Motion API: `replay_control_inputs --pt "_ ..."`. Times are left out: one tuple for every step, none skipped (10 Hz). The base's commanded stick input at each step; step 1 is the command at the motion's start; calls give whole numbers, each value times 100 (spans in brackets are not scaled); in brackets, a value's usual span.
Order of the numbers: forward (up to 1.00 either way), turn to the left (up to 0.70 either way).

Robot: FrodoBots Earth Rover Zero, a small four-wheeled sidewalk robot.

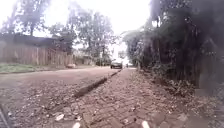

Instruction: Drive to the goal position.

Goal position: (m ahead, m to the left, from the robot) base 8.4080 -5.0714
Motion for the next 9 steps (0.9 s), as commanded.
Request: replay_control_inputs --pt "50 10" --pt "50 14" --pt "50 2" --pt "50 0" --pt "50 0" --pt "50 0" --pt "50 23" --pt "50 21" --pt "50 -49"
